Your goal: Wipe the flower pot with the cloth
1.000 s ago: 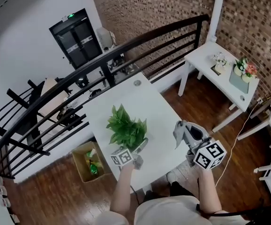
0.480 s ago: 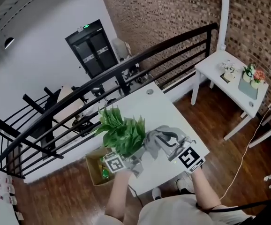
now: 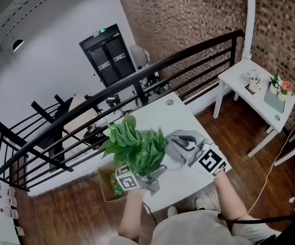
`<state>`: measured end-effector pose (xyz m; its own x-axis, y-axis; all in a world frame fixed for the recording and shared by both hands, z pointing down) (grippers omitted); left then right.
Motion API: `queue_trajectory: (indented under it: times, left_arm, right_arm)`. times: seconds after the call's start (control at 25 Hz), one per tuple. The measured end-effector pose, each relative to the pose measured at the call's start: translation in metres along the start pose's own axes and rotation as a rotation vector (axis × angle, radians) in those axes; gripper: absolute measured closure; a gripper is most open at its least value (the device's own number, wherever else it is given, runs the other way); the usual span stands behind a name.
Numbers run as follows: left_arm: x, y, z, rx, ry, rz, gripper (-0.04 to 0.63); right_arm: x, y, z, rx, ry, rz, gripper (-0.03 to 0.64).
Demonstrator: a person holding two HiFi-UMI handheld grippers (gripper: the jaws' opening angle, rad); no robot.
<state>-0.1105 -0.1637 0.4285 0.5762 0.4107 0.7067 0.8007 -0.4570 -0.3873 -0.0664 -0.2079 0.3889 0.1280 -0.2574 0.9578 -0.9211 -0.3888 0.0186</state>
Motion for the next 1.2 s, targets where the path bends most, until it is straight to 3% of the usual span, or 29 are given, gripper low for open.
queue_trajectory:
  times: [0.2, 0.36, 0.52, 0.72, 0.84, 0.96, 1.12, 1.2]
  left_arm:
    - [0.002, 0.002, 0.019, 0.103, -0.02, 0.012, 0.043]
    - [0.001, 0.003, 0.028, 0.185, -0.089, 0.077, 0.043]
    - [-0.004, 0.003, 0.034, 0.266, -0.114, 0.114, 0.041]
    - [-0.006, 0.003, 0.032, 0.283, -0.112, 0.121, 0.043]
    - [0.003, 0.005, 0.026, 0.232, -0.099, 0.131, 0.041]
    - [0.007, 0.001, 0.003, 0.106, -0.077, 0.126, 0.041]
    - [-0.001, -0.01, -0.021, -0.058, -0.02, 0.094, 0.041]
    - [-0.003, -0.014, -0.026, -0.093, -0.024, 0.092, 0.042]
  right_arm:
    - [0.02, 0.009, 0.004, -0.19, 0.092, -0.049, 0.598]
    - [0.028, 0.021, 0.004, -0.354, 0.236, -0.019, 0.598]
    - [0.035, 0.03, -0.004, -0.496, 0.299, -0.033, 0.598]
    - [0.046, 0.036, -0.007, -0.573, 0.337, -0.041, 0.6]
    - [0.053, 0.028, -0.004, -0.552, 0.294, -0.05, 0.598]
    - [0.036, 0.013, 0.014, -0.466, 0.205, -0.011, 0.598]
    - [-0.008, -0.009, 0.016, -0.406, 0.047, 0.052, 0.598]
    - [-0.019, -0.019, -0.002, -0.422, -0.081, 0.001, 0.598]
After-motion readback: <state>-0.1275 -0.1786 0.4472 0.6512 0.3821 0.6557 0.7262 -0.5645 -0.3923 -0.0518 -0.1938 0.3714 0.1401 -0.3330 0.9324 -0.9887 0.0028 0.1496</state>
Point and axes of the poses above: the fingertips, and each gripper's own axes: y forward along the fingers, z to its right, x out of its underside, the point moved 2 cm from there along -y, backward along the fingers, and after that the axes turned 1 degree about z, right-handed, at the moved point
